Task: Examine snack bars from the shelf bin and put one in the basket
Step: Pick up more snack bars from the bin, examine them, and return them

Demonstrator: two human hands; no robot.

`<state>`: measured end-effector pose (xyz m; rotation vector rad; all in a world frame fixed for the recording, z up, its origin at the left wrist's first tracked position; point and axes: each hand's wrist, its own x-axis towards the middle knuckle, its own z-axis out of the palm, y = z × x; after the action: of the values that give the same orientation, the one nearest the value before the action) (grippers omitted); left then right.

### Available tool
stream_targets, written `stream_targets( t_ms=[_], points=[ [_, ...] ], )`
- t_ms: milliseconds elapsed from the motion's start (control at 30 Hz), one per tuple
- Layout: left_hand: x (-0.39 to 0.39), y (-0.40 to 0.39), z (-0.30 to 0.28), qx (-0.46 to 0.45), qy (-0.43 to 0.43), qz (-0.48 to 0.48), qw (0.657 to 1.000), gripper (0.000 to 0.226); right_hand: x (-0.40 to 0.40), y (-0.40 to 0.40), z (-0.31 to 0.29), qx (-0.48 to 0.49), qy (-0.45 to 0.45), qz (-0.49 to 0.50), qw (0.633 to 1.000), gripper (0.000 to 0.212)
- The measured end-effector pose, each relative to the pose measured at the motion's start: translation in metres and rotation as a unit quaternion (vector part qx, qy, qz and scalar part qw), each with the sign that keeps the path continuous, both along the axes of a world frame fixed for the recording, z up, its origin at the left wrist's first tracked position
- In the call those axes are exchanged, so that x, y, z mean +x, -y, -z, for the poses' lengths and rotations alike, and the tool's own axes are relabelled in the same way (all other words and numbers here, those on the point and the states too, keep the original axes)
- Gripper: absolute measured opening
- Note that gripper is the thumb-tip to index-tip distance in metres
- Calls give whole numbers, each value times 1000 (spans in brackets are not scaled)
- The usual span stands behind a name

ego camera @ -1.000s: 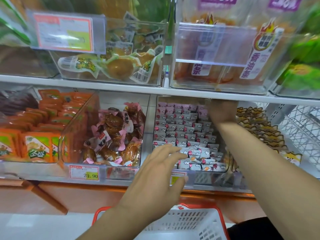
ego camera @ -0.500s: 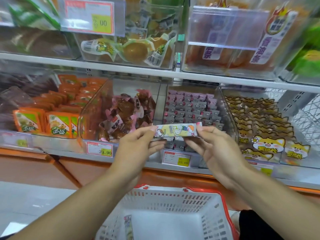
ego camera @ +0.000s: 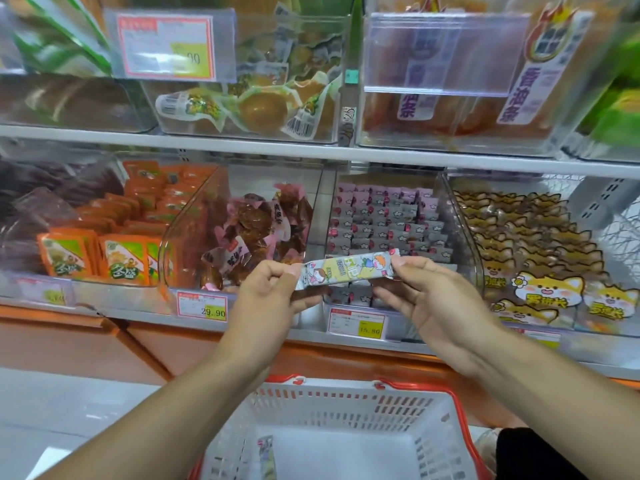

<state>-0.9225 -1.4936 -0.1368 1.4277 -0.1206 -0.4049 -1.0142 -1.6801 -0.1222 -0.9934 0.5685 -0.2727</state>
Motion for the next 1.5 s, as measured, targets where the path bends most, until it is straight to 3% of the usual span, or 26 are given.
stream_targets(
  t_ms=[67,200,267,367,433,567,733,833,967,1100,1233,1367,1500],
  points=[
    [1,-1,2,-8,-4,-5,1000,19,0,-1,1,-26,15,-22,999,13],
    [3,-3,4,-22,-23,-4,999,17,-2,1,-1,-151,47,-103,982,58],
    [3,-4,4,-36,-43,6,998,15,-3,3,0,-246,43,-128,960,62],
    [1,-5,2,-40,-51,5,998,14,-4,2,1,-344,37,-129,929,48],
    [0,-8,1,-21,-17,1,1000,7,-5,1,1,-335,40,-125,933,39],
    [-1,-13,-4,24,70,59,996,23,-4,2,2,-319,39,-114,940,38],
    [-3,-15,-3,30,75,88,993,32,0,2,1,-205,59,-123,969,36],
    [-3,-13,-4,18,37,66,997,44,0,4,1,-200,64,-134,968,44],
    [0,-11,-5,23,-13,48,998,40,-2,4,-1,-224,80,-168,957,44],
    [1,-10,-3,44,-5,71,997,45,-2,1,-2,-190,73,-153,967,30],
    [0,-9,-6,32,4,71,997,68,1,3,-3,-159,62,-135,976,43],
    [-2,-4,-12,-55,-78,79,992,49,1,6,-5,-114,84,-137,981,59],
    [-3,-1,-15,-109,-150,74,980,41,-1,12,-5,-156,112,-172,966,62]
  ],
)
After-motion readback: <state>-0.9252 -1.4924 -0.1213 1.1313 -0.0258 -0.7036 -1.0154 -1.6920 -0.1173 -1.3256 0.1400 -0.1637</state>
